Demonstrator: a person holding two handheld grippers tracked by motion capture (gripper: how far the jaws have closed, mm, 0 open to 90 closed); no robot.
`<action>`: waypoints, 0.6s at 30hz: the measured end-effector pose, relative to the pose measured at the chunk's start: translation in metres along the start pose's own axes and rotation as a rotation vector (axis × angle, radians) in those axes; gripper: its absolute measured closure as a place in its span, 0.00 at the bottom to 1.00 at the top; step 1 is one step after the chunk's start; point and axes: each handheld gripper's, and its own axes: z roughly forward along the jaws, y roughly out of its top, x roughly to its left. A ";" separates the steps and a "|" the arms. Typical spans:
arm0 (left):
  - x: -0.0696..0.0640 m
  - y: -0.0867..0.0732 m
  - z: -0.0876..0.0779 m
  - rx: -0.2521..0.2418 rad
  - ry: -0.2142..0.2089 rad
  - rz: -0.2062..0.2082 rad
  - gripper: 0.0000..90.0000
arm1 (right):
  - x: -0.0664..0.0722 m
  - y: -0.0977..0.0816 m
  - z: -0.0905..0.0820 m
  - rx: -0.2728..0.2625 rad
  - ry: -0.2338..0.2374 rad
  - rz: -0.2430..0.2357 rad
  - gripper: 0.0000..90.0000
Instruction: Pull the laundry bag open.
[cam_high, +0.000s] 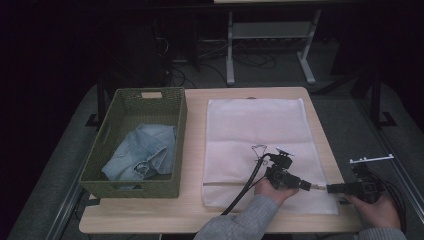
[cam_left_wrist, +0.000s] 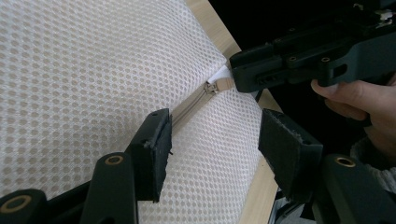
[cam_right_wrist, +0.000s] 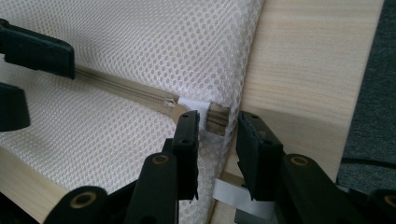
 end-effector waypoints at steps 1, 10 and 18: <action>0.000 0.000 0.001 0.004 0.002 -0.002 0.49 | 0.000 0.000 0.000 0.000 0.000 0.000 0.75; 0.002 0.002 0.013 0.022 -0.008 -0.023 0.52 | -0.001 0.001 0.004 0.012 0.012 0.012 0.75; 0.004 0.002 0.022 0.024 -0.031 -0.053 0.54 | -0.002 0.000 0.006 0.011 0.023 0.016 0.87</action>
